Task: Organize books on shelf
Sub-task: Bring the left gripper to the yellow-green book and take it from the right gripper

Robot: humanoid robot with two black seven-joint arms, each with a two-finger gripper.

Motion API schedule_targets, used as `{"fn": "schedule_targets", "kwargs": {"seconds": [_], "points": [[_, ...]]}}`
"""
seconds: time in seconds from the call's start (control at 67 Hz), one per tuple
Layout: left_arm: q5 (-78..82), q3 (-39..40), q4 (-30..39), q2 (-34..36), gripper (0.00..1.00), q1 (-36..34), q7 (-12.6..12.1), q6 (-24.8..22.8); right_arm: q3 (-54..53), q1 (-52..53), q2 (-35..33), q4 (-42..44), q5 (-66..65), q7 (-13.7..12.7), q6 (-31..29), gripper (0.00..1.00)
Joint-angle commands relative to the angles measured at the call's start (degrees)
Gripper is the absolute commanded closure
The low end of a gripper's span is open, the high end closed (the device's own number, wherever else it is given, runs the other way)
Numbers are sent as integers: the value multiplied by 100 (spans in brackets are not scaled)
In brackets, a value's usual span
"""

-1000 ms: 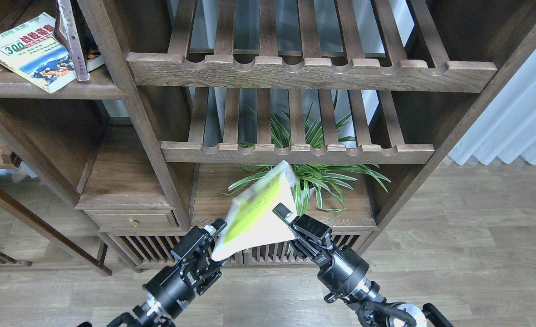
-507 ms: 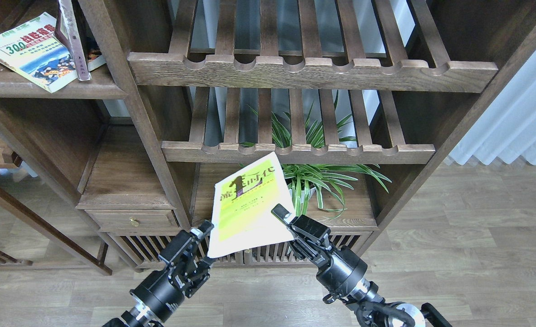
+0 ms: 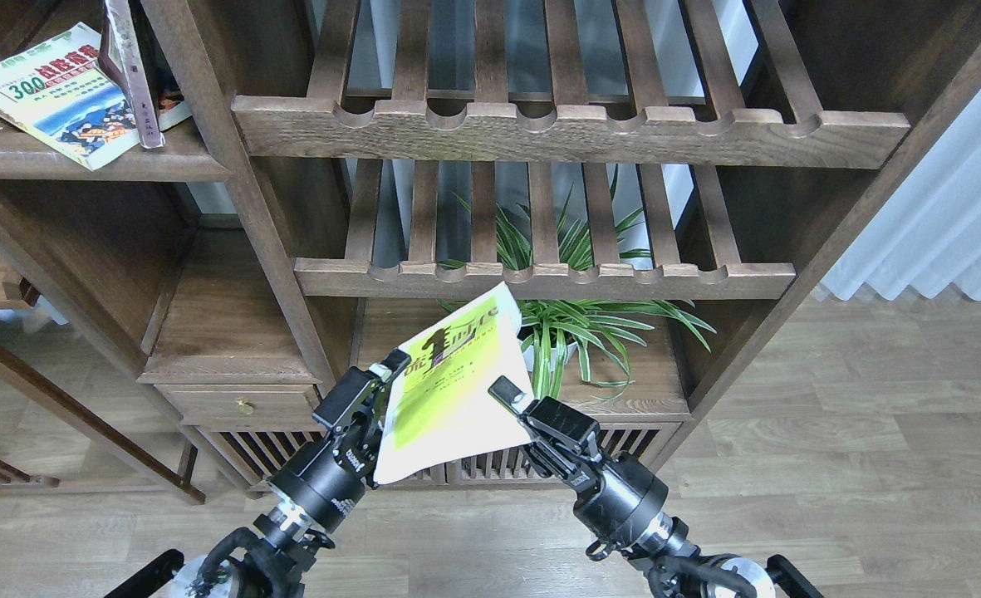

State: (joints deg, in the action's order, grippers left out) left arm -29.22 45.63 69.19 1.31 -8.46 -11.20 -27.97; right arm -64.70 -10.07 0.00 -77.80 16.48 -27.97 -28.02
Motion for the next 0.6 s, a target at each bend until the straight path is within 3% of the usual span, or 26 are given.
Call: {"fn": "schedule_targets", "kwargs": {"seconds": [0.0, 0.149, 0.179, 0.224, 0.358, 0.463, 0.582], "points": [[-57, 51, -20, -8, 37, -86, 83, -3, 1, 5, 0, -15, 5, -3, 2, 100], [-66, 43, -55, 10, 67, -306, 92, -3, 1, -4, 0, -15, 5, -3, 2, 100], [-66, 51, -99, 10, 82, -367, 92, -3, 1, -4, 0, -15, 5, -3, 2, 99], [-84, 60, -134, 10, 94, -411, 92, -3, 1, -4, 0, -15, 5, -3, 2, 99], [-75, 69, -178, 71, 99, -438, 39, -3, 10, -4, 0, -15, 5, -3, 2, 99], [-84, 34, -143, 212, 100, -376, -215, -3, 1, 5, 0, 2, -4, -3, 2, 94], [-84, 34, -81, 396, 100, -332, -312, -3, 10, 14, 0, 72, -57, -3, 2, 55]]}}
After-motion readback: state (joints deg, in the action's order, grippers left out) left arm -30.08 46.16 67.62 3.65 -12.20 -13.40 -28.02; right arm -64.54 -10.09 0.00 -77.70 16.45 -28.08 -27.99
